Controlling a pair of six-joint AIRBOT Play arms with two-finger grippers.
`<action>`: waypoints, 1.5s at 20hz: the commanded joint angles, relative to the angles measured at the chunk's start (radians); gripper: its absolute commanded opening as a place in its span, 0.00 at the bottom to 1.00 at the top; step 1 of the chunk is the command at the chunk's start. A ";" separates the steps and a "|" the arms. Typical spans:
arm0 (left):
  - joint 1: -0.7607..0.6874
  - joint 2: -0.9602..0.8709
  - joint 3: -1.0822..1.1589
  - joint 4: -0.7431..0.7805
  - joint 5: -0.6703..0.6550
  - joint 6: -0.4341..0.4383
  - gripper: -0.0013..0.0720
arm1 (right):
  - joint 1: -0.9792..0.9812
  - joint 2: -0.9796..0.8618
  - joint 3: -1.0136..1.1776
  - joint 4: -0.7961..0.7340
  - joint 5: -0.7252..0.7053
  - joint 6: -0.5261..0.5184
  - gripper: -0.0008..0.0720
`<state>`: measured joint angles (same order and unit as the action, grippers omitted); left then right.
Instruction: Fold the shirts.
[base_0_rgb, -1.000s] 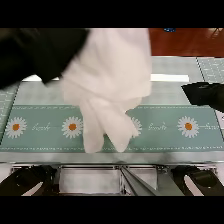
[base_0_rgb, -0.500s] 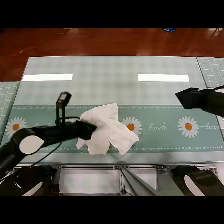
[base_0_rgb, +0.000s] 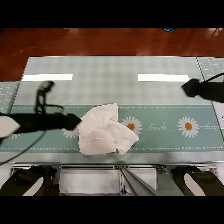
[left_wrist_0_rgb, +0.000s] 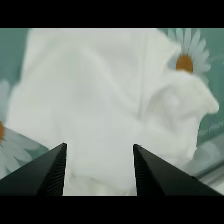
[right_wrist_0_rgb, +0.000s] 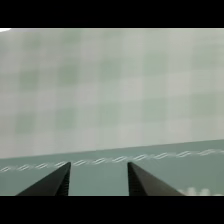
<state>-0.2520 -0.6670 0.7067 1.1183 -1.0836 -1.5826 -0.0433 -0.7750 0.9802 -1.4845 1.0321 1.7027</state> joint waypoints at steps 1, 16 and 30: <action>0.289 0.011 0.161 0.013 -0.078 0.058 0.71 | -0.230 0.000 0.039 -0.170 0.043 0.020 0.57; 0.073 -0.742 0.034 -0.588 -0.113 0.396 0.71 | -0.186 0.000 -0.392 0.236 0.037 -0.148 0.57; 0.035 -0.829 0.269 -0.332 -0.212 0.302 0.05 | 0.222 -0.123 -0.536 0.490 0.026 -0.180 0.57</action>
<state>-0.2173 -1.4937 0.9646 0.7776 -1.2915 -1.2800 0.0921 -0.8410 0.4538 -1.0832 1.0847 1.5528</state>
